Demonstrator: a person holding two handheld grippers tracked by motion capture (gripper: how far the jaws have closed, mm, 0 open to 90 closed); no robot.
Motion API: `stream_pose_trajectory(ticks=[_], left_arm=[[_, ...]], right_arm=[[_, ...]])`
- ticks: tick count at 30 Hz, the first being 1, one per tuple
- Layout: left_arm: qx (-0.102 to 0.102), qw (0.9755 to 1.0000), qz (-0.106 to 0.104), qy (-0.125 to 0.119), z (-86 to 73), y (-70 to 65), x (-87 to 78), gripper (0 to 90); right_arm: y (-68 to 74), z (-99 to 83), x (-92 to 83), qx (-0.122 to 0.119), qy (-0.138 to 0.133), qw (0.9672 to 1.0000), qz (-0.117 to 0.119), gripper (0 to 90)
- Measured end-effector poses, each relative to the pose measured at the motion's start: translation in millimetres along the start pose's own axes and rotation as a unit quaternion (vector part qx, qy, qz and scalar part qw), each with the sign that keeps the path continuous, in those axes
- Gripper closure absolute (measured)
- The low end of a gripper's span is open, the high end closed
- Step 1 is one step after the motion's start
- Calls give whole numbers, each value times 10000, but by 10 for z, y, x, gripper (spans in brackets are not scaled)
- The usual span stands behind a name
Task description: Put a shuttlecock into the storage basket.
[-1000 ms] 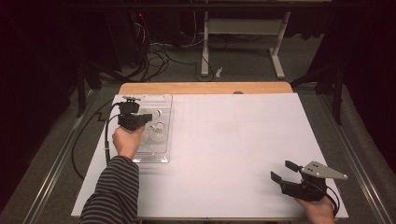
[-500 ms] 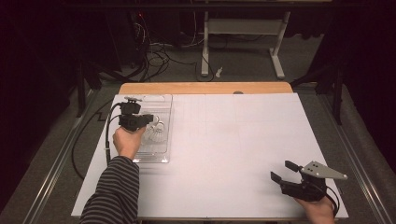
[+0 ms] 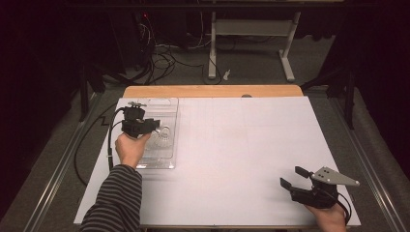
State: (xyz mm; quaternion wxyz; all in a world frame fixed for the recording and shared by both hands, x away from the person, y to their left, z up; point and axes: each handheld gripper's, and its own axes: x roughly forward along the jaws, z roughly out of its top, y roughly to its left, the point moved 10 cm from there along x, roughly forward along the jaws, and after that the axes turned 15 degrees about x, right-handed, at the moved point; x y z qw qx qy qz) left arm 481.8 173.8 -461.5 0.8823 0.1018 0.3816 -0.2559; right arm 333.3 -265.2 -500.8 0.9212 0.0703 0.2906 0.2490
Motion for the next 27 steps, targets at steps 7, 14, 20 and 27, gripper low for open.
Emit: stream_pose_trajectory(ticks=[7, 14, 20, 27], left_arm=[[103, 9999, -15, -56, 8, -66, -35, 646], [156, 9998, -61, -102, 4, -112, -76, 633], [205, 9997, -106, -112, 0, -168, -109, 592], [321, 9993, -96, -176, 11, -240, -129, 514]], right_arm=[[0, 2, -1, -3, -6, 10000, 4, 280], [0, 1, -2, 5, -3, 10000, 5, 280], [-2, 2, -1, 3, -7, 10000, 8, 279], [-3, 3, -2, 7, -10, 10000, 8, 280]])
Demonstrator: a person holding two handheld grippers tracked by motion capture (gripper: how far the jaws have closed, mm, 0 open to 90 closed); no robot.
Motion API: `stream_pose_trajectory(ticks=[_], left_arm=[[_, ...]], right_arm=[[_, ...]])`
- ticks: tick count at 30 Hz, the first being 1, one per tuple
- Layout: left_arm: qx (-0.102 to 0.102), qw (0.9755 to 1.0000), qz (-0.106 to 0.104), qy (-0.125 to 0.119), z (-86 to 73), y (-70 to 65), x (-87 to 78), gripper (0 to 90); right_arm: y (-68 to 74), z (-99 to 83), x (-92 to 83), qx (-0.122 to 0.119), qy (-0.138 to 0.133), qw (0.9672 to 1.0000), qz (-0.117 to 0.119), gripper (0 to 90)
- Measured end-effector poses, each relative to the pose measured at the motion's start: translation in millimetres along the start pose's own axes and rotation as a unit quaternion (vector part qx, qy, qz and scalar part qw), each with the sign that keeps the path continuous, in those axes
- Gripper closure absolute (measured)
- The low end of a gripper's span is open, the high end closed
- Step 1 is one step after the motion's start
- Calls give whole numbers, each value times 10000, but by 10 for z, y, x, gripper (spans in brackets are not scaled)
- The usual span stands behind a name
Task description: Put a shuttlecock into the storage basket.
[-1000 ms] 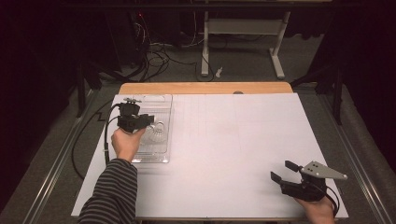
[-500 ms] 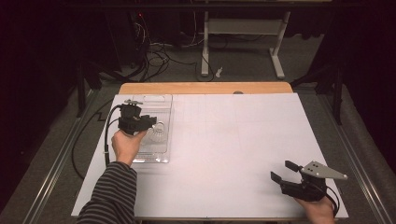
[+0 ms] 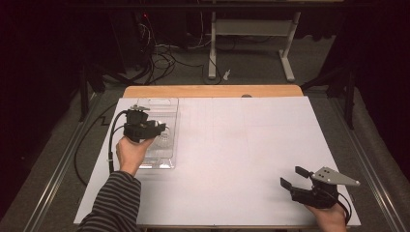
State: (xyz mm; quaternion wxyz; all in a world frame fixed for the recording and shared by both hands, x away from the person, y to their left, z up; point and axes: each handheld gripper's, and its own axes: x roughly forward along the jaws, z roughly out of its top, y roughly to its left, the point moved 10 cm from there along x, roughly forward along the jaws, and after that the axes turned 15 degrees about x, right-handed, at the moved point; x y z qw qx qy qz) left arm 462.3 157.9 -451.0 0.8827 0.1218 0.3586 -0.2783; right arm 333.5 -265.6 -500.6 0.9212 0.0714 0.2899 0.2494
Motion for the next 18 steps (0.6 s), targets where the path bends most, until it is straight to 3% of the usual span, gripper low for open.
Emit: stream_pose_trajectory(ticks=[18], left_arm=[[365, 9990, 18, -267, -29, -196, -126, 469]], right_arm=[[3, 3, -3, 3, -8, 10000, -1, 280]])
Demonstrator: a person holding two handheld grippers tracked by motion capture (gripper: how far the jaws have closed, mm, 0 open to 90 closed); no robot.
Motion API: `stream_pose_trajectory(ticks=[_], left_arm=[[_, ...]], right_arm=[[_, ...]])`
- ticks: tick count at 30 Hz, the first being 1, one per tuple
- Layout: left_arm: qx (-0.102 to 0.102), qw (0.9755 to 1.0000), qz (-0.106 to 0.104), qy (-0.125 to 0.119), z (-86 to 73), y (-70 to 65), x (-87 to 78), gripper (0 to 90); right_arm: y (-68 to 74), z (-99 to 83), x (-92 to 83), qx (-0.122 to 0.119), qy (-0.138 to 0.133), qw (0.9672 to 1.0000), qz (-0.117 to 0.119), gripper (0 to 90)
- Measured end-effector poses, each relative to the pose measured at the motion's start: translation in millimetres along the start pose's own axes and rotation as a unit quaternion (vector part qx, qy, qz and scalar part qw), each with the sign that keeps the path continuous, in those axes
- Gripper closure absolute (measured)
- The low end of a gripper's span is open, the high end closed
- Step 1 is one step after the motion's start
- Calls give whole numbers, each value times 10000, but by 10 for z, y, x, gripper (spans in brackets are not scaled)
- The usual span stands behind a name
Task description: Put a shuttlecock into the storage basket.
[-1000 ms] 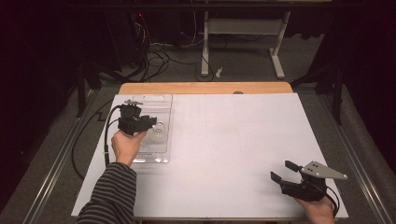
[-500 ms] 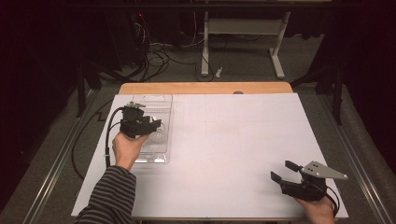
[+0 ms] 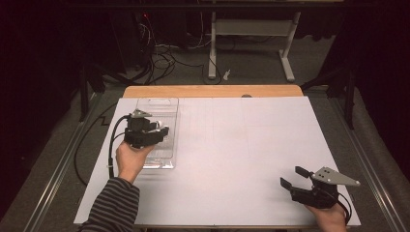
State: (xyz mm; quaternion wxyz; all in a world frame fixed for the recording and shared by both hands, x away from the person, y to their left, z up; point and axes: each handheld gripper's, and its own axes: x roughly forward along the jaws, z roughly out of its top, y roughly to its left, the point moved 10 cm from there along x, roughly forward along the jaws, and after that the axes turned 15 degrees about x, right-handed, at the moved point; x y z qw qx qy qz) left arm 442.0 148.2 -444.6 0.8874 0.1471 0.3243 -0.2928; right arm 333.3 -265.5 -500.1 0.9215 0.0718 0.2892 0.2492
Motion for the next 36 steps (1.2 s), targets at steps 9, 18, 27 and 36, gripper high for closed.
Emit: stream_pose_trajectory(ticks=[9, 18, 27, 36], left_arm=[[56, 10000, 1, -78, -13, -51, -49, 469], [72, 9999, -24, -152, -35, -83, -102, 466], [139, 9998, -31, -159, -92, -131, -133, 460], [119, 9996, -12, -273, -116, -147, -218, 457]], right_arm=[[0, 1, -1, 6, -4, 10000, 0, 279], [0, 1, -2, 12, -4, 10000, -2, 279], [2, 0, -3, 6, -4, 10000, 0, 279], [3, 2, -3, 10, -6, 10000, 1, 279]])
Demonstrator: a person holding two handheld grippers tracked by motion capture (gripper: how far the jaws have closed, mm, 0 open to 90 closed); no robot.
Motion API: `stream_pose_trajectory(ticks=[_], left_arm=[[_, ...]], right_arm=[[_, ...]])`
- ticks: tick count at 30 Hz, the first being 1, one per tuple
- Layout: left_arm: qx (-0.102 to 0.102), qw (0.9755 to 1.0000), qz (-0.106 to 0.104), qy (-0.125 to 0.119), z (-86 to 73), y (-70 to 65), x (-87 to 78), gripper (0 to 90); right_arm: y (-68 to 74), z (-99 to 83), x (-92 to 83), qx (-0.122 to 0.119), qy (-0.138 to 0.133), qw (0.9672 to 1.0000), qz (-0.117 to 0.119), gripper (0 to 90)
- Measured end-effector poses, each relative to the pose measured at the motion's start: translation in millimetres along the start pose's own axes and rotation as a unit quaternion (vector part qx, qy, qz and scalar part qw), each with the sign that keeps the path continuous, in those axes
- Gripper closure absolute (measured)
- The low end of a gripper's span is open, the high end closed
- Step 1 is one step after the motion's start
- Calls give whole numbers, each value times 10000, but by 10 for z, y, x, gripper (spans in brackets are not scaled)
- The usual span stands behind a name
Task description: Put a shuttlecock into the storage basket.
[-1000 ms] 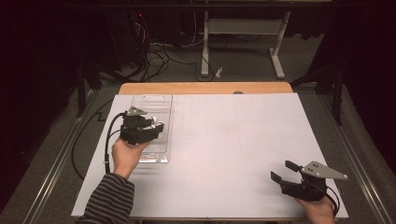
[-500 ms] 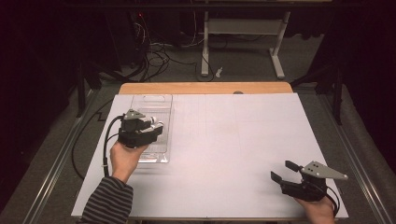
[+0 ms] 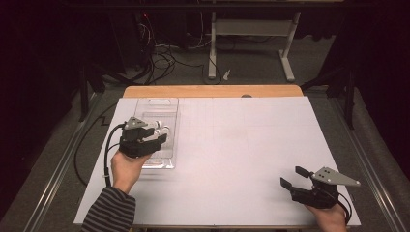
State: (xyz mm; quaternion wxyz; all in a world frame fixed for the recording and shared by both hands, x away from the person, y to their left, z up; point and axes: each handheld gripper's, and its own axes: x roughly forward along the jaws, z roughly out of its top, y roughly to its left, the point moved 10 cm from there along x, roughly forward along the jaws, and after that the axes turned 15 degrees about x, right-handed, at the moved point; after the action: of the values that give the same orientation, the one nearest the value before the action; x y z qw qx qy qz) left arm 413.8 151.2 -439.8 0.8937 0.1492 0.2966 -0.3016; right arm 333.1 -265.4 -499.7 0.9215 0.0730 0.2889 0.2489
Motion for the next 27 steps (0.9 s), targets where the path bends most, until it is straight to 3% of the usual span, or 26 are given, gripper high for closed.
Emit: stream_pose_trajectory(ticks=[27], left_arm=[[32, 9995, 3, -316, -115, -121, -187, 424]], right_arm=[[-7, 10, -7, 10, -27, 10000, 2, 279]])
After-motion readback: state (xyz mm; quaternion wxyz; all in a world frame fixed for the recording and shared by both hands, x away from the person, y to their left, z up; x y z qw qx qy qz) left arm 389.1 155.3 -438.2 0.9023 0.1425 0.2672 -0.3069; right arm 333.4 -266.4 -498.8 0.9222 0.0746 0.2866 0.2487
